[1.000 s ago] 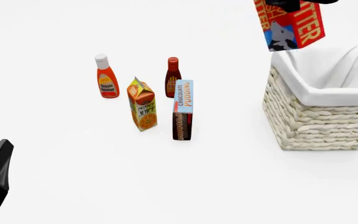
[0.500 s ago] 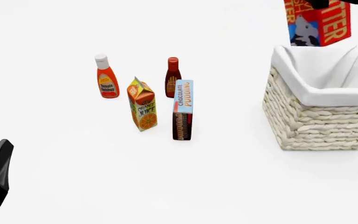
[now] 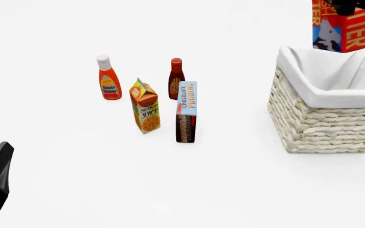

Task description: Pick the butter and place it in the basket.

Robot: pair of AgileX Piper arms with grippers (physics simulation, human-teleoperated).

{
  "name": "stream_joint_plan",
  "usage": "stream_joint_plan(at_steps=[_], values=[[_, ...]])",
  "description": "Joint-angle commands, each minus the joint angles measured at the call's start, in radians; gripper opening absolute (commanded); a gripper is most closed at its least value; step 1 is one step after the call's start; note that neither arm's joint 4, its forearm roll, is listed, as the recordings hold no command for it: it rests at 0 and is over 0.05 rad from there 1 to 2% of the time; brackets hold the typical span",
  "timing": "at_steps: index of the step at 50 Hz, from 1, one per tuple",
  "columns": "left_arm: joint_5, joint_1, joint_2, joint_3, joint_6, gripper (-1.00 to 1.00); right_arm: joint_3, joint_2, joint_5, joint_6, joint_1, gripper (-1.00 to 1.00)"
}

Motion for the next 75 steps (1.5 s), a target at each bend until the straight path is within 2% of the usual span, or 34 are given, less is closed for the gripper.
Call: stream_joint_plan(at_steps=[1,29,75], values=[[0.0,0.0,0.0,0.0,0.0,1.0,0.051,-0.045,-0.077,0.039,-0.034,-1.0],[0.0,0.0,0.0,0.0,0.0,1.0,0.181,-0.076,-0.254,0.097,-0.048,-1.0],[0.0,0.0,0.0,0.0,0.0,1.0,0.263,-0.029,-0.407,0.151,-0.093,-1.0]])
